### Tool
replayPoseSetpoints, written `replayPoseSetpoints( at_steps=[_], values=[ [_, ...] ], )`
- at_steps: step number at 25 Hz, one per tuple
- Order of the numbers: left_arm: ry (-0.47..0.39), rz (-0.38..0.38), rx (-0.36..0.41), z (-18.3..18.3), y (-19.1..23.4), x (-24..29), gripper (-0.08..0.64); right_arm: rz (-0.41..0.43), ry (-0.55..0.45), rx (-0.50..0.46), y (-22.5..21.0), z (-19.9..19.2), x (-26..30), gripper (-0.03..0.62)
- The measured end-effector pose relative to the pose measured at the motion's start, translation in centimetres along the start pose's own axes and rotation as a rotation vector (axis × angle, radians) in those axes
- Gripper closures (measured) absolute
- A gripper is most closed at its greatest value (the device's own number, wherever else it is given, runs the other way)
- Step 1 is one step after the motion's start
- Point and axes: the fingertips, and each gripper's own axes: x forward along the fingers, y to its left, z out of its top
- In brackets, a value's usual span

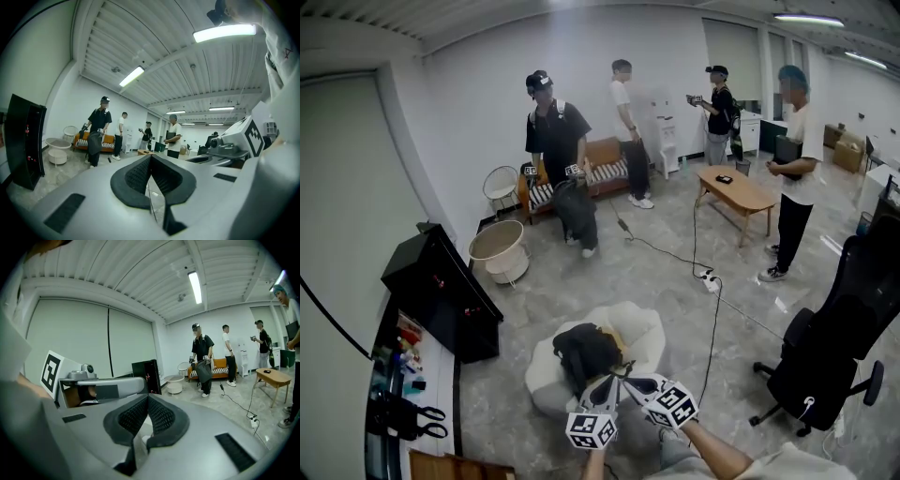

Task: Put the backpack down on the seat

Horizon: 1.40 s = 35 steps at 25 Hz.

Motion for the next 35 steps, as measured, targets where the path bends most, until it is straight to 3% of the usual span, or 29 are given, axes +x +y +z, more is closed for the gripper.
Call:
replayPoseSetpoints(
  at_steps=[11,27,35],
  values=[
    [0.001,-0.009,0.014,0.5,-5.5,0.6,0.529,-0.025,-0.025,-0.002,-1.6,0.8,-5.7,0.565],
    [0.012,0.100,-0.012,-1.2,-16.1,-0.3,0.529,0.060,-0.024,0.005,-2.2,-0.8,-15.8,0.565],
    [0.015,0.119,-0.004,-2.6,-20.0,-1.0,0.529,0.075,-0.025,0.015,-2.0,-2.6,-19.6,0.565]
  ],
)
